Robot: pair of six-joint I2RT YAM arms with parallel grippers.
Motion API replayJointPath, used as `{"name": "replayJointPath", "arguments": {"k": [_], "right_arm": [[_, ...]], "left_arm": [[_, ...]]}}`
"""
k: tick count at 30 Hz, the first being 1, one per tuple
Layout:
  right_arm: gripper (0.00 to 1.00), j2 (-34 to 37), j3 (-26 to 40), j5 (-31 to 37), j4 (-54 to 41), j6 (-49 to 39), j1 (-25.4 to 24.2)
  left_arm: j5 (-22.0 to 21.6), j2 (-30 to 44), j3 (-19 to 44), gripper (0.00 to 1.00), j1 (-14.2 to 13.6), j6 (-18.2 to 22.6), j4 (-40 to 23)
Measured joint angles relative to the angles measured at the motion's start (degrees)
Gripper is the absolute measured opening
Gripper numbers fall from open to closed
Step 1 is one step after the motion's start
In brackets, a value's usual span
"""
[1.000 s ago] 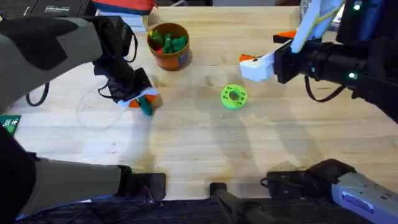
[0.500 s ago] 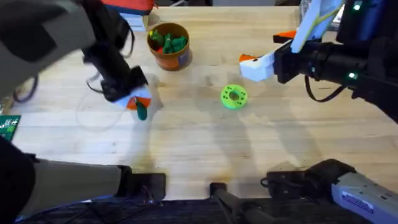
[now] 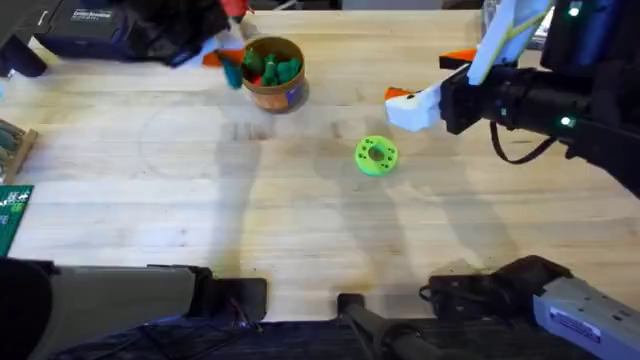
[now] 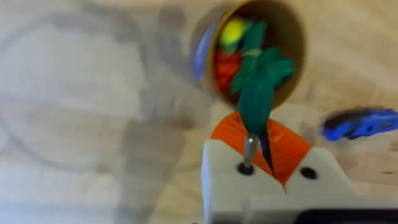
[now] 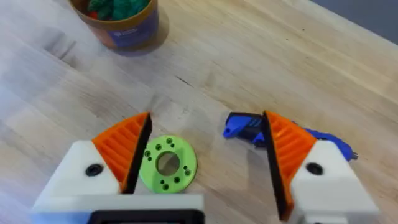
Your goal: Pick up the gripper from the table and insert it into the empty holder that is missing its gripper. Then pick up a screw, insert it into the mounting hole, and use the screwdriver to tighten it. Finally, clean up the table by picking up the vegetable and placing it into the bucket.
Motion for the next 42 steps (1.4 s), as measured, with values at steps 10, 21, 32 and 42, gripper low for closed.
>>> {"name": "replayJointPath", "arguments": {"k": [10, 21, 32, 42], "right_arm": [[0.994, 0.0, 0.0, 0.0, 0.0, 0.0, 0.0], [0.994, 0.0, 0.0, 0.0, 0.0, 0.0, 0.0], [0.994, 0.0, 0.0, 0.0, 0.0, -0.2, 0.0], [0.994, -1.0, 0.0, 0.0, -0.4, -0.1, 0.0]], "left_arm": [[0.6, 3.5, 0.0, 0.013, -5.3, 2.4, 14.7], [-1.6, 8.9, 0.0, 0.280, -5.4, 8.3, 15.0], [-1.8, 8.9, 1.0, 0.586, -5.4, 10.8, 13.6], [-1.8, 3.8, 11.0, 0.989, -5.4, 15.5, 3.4]]}}
